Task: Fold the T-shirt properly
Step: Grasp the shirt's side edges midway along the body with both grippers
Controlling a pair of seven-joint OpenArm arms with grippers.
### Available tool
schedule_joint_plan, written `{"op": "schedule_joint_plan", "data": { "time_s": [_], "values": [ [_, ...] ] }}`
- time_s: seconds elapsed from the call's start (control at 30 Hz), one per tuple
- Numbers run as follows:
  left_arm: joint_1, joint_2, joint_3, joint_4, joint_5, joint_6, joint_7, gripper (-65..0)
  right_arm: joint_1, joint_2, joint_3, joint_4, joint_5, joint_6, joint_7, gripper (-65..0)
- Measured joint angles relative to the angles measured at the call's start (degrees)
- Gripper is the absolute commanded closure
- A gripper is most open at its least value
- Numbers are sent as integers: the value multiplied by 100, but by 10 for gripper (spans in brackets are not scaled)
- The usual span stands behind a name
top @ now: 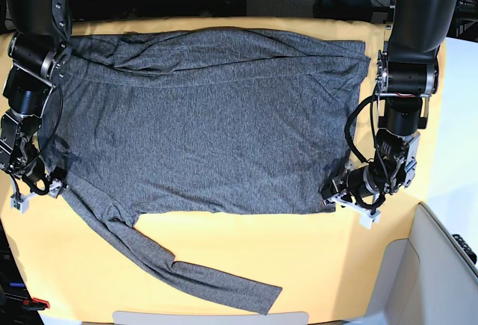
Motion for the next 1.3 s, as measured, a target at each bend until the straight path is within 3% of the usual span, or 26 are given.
{"op": "schedule_joint_plan", "data": {
  "time_s": [0.2,0.33,0.47,0.8,1.07,1.3],
  "values": [
    [68,-9,0,0,-66,-24,-66,-7,-9,52,0,-481,2,0,850,-418],
    [68,-13,0,0,-66,-26,-66,-7,-72,39,0,-459,4,35,955,-418],
    [70,-13,0,0,-66,-24,-66,-7,-83,-17,4,-452,2,387,968,-415],
    [74,-9,0,15,63,-42,-70,-7,-81,-225,-11,-409,22,409,1029,-411],
    [76,-4,0,15,66,-42,-70,-7,-81,-275,-11,-411,24,411,1054,-238],
    [74,-4,0,15,63,-42,-70,-7,-96,-273,-11,-411,26,411,1054,-168]
  ]
}}
